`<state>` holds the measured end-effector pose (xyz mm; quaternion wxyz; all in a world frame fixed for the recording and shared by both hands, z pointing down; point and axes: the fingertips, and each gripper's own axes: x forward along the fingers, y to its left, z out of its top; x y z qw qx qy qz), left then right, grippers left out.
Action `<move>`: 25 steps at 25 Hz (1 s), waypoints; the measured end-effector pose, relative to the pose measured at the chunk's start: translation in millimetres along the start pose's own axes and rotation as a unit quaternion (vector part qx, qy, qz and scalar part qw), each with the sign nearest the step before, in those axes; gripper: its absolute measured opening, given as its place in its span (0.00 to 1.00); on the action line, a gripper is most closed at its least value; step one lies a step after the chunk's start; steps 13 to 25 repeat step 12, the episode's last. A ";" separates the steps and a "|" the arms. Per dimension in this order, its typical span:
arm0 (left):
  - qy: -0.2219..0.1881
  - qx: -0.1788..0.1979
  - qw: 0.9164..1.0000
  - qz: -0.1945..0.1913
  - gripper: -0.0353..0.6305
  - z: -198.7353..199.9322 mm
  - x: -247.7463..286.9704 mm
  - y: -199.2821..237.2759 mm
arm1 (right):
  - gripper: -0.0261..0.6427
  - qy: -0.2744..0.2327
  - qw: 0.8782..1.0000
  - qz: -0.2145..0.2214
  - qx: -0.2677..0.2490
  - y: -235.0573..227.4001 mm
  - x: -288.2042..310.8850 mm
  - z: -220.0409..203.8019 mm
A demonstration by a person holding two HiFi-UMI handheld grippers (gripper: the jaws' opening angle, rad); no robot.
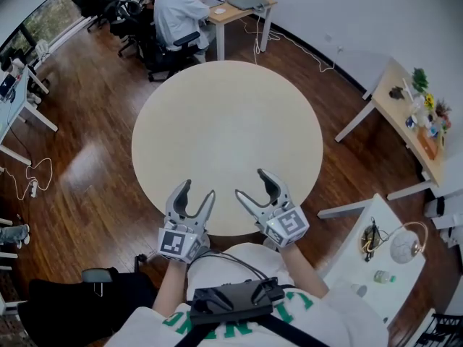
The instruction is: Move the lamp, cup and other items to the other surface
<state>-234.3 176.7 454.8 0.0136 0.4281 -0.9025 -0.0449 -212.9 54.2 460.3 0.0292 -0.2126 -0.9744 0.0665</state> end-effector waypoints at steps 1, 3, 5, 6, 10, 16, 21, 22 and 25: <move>-0.002 -0.001 1.000 -0.002 0.45 2.3 -1.5 -1.7 | 0.59 -0.001 1.000 -0.002 0.001 -1.2 -2.6 1.1; -0.004 -0.015 1.000 -0.005 0.45 14.6 -2.5 -8.9 | 0.59 -0.001 1.000 -0.007 0.001 -3.6 -8.6 3.2; -0.001 -0.020 1.000 -0.005 0.45 20.2 -4.2 -11.5 | 0.59 0.003 1.000 -0.012 0.000 -6.1 -13.1 2.6; 0.002 -0.018 1.000 -0.005 0.45 20.0 -5.4 -11.6 | 0.59 0.005 1.000 -0.015 0.000 -7.6 -15.4 1.8; 0.011 -0.015 1.000 -0.010 0.45 22.4 -10.9 -17.7 | 0.59 0.008 0.999 -0.033 -0.015 -13.2 -29.4 2.0; 0.016 -0.014 1.000 -0.014 0.45 28.3 -14.0 -21.7 | 0.59 0.008 0.999 -0.039 -0.026 -13.3 -35.7 5.1; 0.016 -0.014 1.000 -0.014 0.45 28.3 -14.0 -21.7 | 0.59 0.008 0.999 -0.039 -0.026 -13.3 -35.7 5.1; 0.016 -0.014 1.000 -0.014 0.45 28.3 -14.0 -21.7 | 0.59 0.008 0.999 -0.039 -0.026 -13.3 -35.7 5.1; 0.016 -0.014 1.000 -0.014 0.45 28.3 -14.0 -21.7 | 0.59 0.008 0.999 -0.039 -0.026 -13.3 -35.7 5.1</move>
